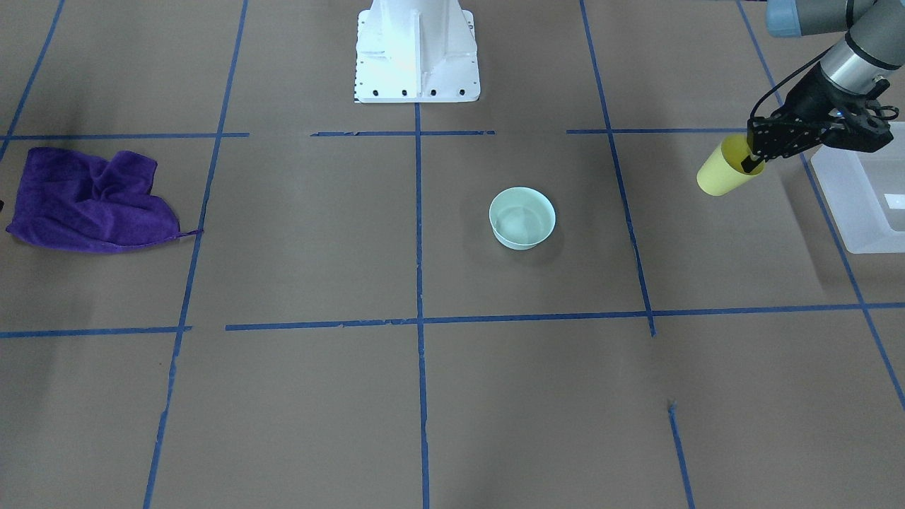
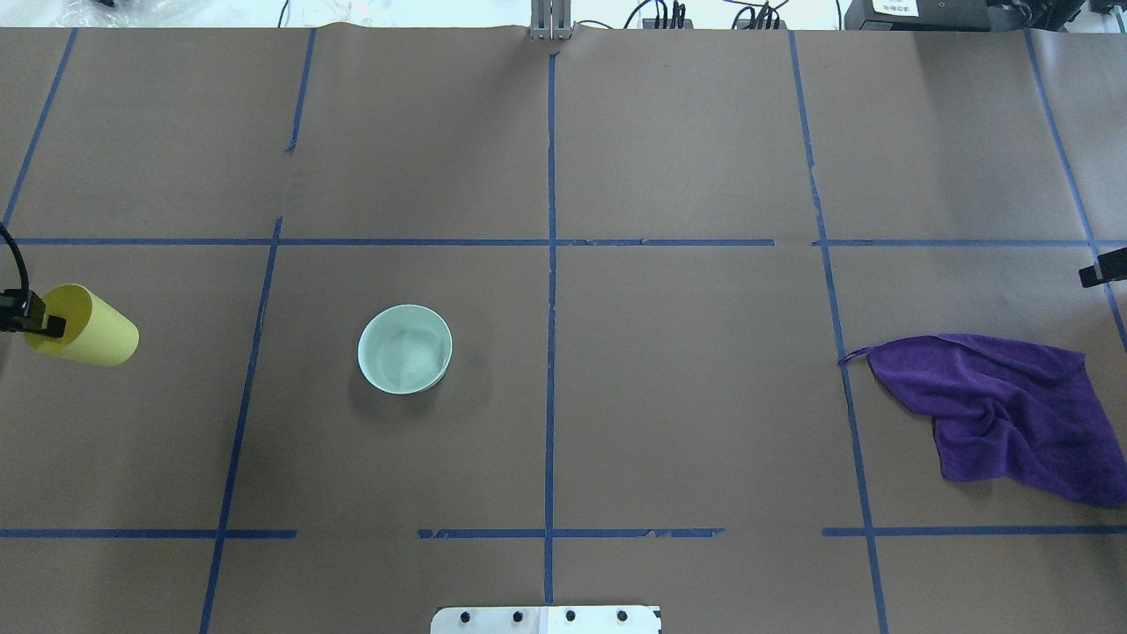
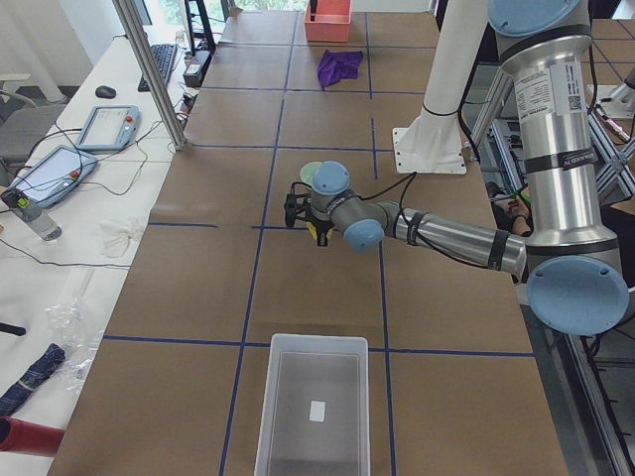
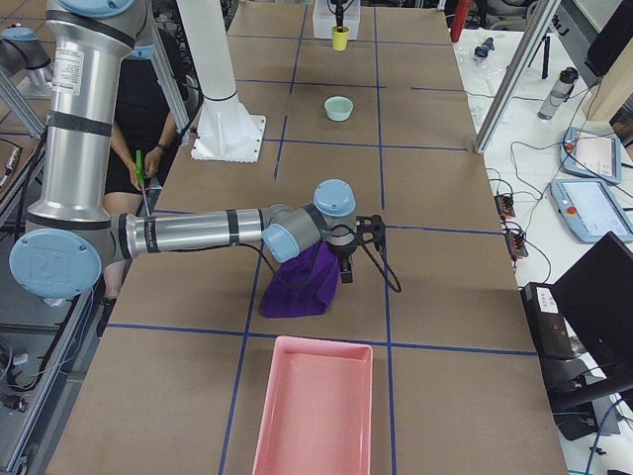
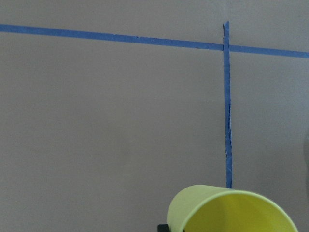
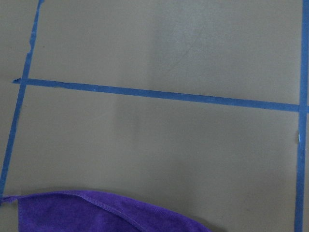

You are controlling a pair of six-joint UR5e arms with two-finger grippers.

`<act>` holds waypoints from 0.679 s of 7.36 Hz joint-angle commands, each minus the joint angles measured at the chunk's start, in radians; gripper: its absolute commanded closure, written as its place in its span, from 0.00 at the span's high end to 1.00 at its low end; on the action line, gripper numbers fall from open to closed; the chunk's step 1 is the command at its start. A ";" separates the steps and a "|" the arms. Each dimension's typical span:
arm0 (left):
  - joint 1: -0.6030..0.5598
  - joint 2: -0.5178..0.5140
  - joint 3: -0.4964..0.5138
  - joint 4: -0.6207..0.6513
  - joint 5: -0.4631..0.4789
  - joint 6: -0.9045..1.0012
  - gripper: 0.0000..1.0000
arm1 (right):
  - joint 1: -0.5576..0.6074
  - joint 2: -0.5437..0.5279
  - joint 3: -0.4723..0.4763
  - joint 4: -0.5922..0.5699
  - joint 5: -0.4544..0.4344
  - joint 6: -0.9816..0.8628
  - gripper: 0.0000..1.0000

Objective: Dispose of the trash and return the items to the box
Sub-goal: 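Lift the yellow cup toward the clear bin while the right gripper reaches the purple cloth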

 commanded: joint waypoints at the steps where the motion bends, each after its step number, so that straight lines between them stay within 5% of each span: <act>1: -0.090 -0.065 -0.003 0.150 0.006 0.171 0.00 | -0.172 -0.007 0.001 0.098 -0.095 0.015 1.00; 5: -0.341 -0.258 0.027 0.519 0.122 0.607 0.00 | -0.314 -0.040 0.001 0.116 -0.168 -0.003 1.00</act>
